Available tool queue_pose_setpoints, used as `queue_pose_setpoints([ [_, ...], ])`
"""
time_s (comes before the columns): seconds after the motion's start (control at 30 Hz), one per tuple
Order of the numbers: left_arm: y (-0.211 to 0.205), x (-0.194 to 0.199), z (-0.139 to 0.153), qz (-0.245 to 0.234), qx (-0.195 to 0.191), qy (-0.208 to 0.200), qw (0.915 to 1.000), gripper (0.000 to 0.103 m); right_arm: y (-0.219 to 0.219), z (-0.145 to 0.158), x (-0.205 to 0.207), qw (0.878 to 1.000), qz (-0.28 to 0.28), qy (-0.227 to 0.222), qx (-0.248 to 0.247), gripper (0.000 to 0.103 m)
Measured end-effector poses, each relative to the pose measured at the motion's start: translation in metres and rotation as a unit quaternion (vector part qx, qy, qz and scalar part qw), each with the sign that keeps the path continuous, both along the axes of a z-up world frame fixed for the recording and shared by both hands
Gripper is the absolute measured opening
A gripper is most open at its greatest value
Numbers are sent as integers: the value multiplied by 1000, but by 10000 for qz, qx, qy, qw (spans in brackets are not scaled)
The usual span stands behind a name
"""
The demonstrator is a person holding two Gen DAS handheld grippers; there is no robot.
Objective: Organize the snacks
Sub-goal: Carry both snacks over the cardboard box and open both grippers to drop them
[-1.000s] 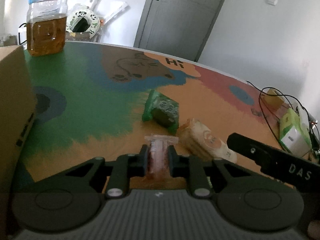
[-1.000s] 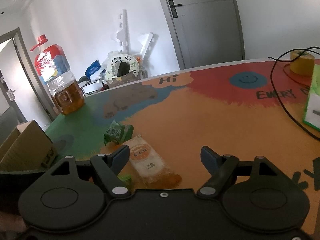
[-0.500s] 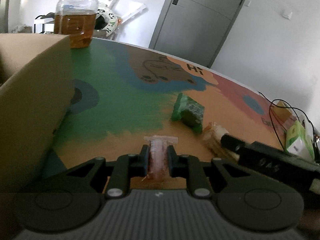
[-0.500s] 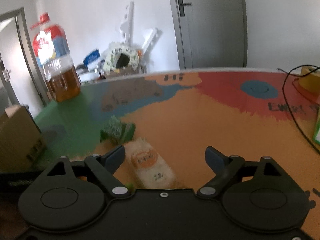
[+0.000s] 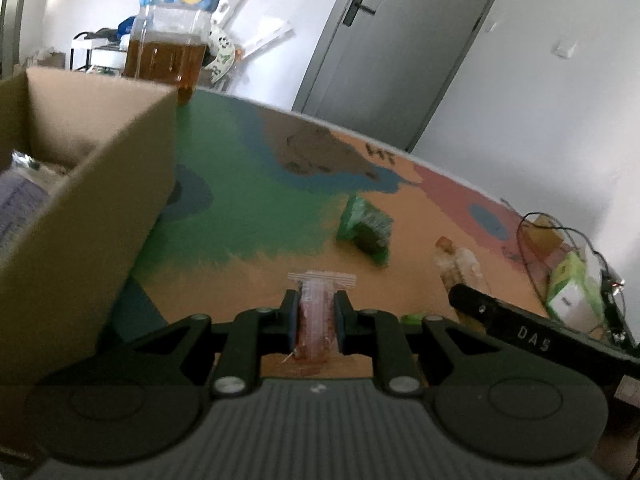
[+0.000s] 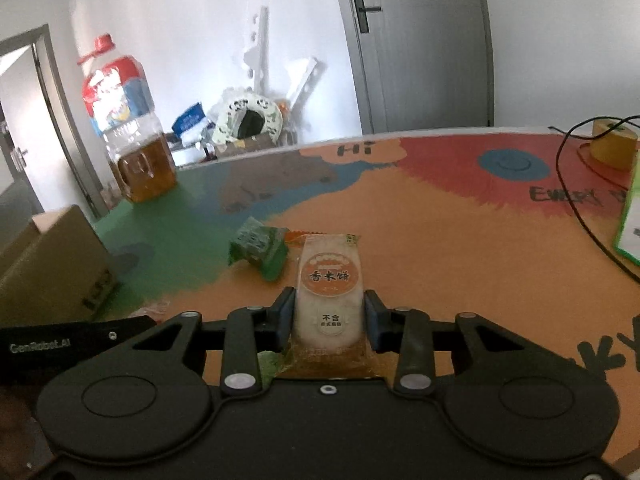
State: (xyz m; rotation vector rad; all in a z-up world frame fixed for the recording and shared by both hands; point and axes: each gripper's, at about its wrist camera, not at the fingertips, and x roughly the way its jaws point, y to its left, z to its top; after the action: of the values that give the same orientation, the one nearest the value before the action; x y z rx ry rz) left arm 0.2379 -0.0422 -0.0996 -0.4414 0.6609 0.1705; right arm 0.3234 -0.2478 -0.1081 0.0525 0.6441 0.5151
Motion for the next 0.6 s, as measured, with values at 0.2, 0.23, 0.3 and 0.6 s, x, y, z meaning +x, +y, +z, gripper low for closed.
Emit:
queue_pose_setpoints([
  [0.2, -3, -19, 24, 0, 45, -318, 9995, 17, 2, 21, -19, 9995, 82, -249, 171, 37],
  [0.23, -3, -23, 28, 1, 58, -364, 9993, 17, 3, 24, -23, 9994, 97, -294, 181, 37],
  [0.3, -2, -30, 35, 12, 70, -452, 9990, 17, 6, 30, -29, 9990, 116, -360, 226, 37],
  [0.6, 8, -62, 61, 174, 131, -763, 9968, 17, 17, 56, -56, 9968, 332, -588, 432, 37],
])
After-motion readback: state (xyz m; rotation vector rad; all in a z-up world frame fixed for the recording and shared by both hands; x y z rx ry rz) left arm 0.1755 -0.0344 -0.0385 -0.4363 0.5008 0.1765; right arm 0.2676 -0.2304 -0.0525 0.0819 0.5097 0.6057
